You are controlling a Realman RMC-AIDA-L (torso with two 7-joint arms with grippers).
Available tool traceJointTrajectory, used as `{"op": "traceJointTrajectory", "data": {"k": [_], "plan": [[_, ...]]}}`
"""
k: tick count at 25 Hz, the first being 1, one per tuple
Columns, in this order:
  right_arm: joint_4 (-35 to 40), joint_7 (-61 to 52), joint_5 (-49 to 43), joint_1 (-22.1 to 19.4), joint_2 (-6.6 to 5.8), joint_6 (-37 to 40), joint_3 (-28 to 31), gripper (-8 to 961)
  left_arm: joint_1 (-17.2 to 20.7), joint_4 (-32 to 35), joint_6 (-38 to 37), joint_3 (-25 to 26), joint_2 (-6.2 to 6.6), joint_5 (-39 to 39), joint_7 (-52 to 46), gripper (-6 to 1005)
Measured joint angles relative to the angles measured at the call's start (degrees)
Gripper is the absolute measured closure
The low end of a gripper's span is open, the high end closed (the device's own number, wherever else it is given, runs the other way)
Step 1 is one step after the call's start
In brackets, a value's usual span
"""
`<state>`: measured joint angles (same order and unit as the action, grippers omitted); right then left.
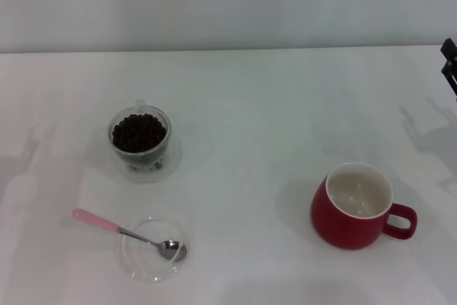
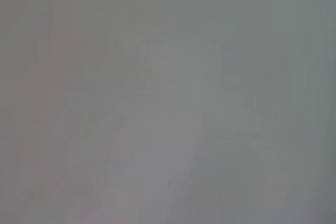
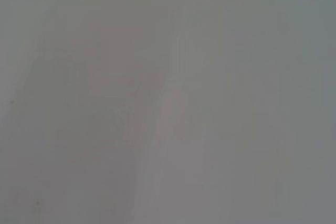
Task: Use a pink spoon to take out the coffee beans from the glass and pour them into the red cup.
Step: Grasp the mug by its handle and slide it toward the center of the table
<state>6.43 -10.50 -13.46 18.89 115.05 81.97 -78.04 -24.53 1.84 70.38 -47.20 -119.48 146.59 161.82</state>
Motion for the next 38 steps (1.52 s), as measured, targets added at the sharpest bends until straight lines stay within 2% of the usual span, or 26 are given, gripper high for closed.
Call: {"op": "traceJointTrajectory", "data": {"k": [8, 17, 24, 28, 38], "plan": [[-1.4, -0.8, 0.1, -0.1, 0.23, 4.8, 0.0, 353, 0.3, 0.8, 1.1, 0.0, 0.19, 0.0, 0.0, 115], [-1.6, -0.8, 0.1, 0.5, 0.27, 4.6, 0.0, 355, 0.6, 0.5, 1.2, 0.0, 0.15, 0.1, 0.0, 114], [-4.4, -1.6, -0.1, -0.7, 0.24, 6.4, -0.1, 356, 1.2, 0.8, 1.8, 0.0, 0.05, 0.0, 0.0, 114], [-5.5, -2.2, -0.7, -3.6, 0.03, 11.3, -2.6, 357, 1.2, 1.0, 2.1, 0.3, 0.24, 0.3, -0.1, 115], [-6.3, -2.9, -1.0, -12.4, 0.00, 15.8, -11.1, 353, 2.6, 3.1, 2.1, 0.4, 0.38, 1.2, -0.1, 115]]}}
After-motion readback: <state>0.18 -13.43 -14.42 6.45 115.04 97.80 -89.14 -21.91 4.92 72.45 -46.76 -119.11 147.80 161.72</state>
